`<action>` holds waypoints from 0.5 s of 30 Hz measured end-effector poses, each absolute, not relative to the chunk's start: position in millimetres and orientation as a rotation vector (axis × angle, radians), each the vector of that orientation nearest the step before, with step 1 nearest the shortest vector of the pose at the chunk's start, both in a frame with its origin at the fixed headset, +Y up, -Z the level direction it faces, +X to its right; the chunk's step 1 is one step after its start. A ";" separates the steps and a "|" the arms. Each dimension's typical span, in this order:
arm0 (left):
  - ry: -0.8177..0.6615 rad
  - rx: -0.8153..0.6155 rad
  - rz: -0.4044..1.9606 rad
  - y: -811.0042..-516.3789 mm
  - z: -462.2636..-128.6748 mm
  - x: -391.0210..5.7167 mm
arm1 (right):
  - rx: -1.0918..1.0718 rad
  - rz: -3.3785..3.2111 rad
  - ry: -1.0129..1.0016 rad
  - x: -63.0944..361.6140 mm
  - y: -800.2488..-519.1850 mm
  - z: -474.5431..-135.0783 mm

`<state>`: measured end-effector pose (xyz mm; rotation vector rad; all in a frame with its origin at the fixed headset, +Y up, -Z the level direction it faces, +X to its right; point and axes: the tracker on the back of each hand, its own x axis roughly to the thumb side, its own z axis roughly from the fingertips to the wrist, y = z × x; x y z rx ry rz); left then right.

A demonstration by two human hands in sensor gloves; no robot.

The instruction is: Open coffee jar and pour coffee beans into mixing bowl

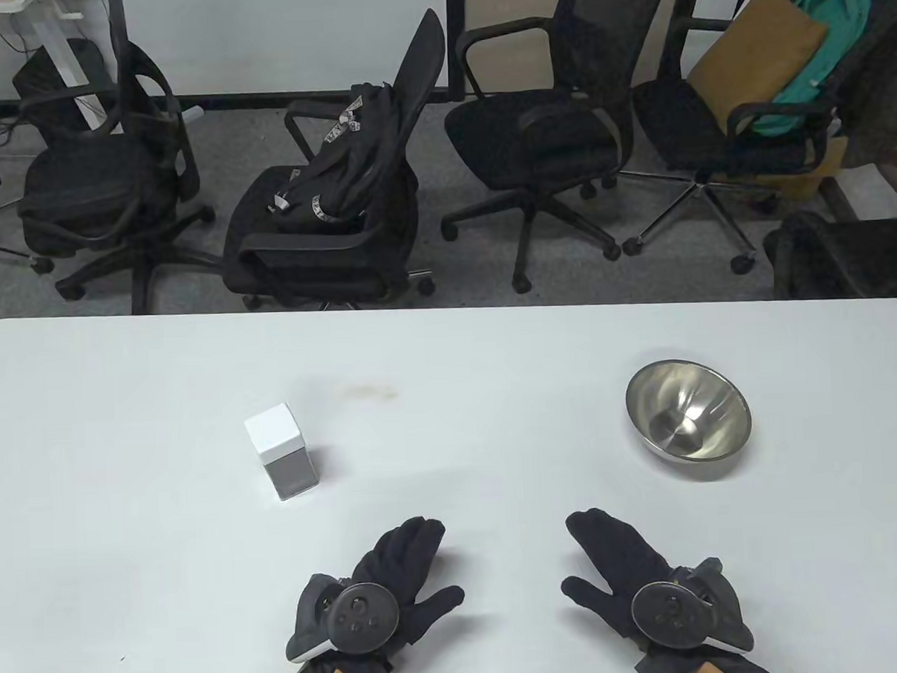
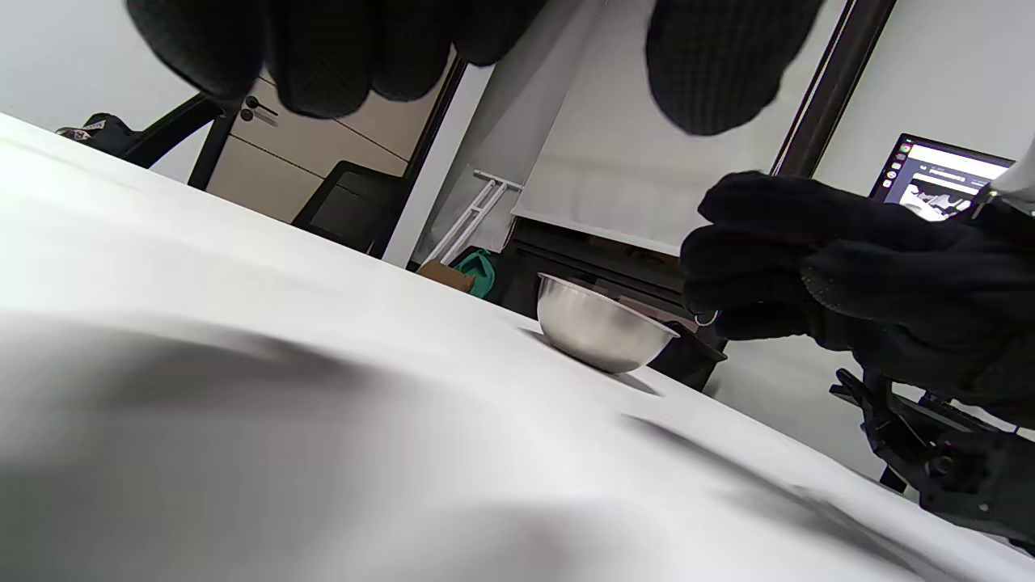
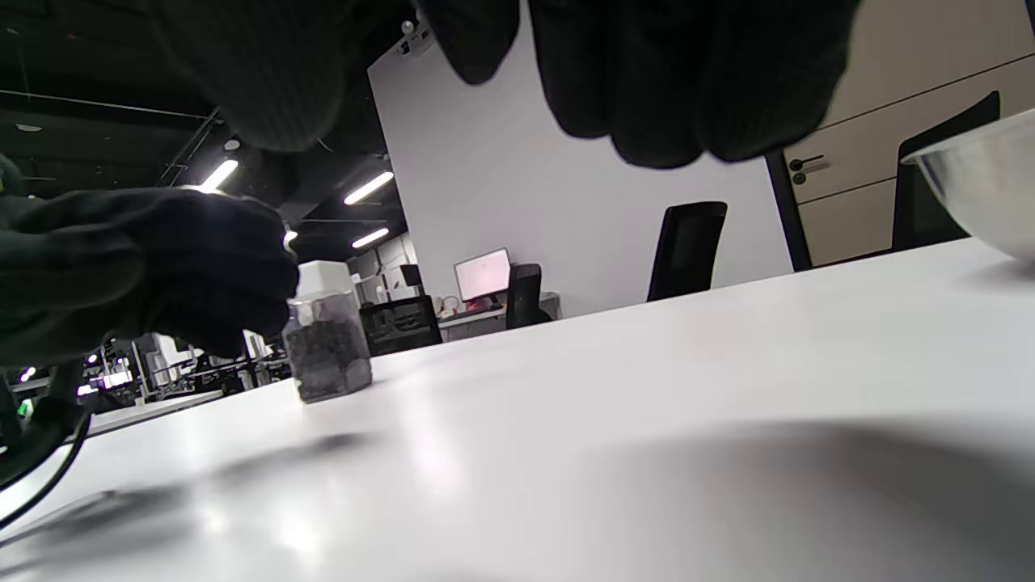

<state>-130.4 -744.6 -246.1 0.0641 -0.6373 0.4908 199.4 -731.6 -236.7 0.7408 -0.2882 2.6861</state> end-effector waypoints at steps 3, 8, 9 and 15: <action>-0.639 0.057 0.481 -745.5 -245.9 -129.6 | 0.751 2.688 -0.278 199.1 -732.7 -235.6; -0.634 0.063 0.476 -745.6 -245.6 -129.0 | 0.763 2.689 -0.276 199.0 -733.1 -234.1; -0.628 0.064 0.479 -745.6 -245.9 -129.5 | 0.764 2.690 -0.277 199.1 -733.3 -234.0; -0.585 0.085 0.534 -742.5 -248.5 -137.0 | 0.773 2.695 -0.272 198.3 -733.4 -232.6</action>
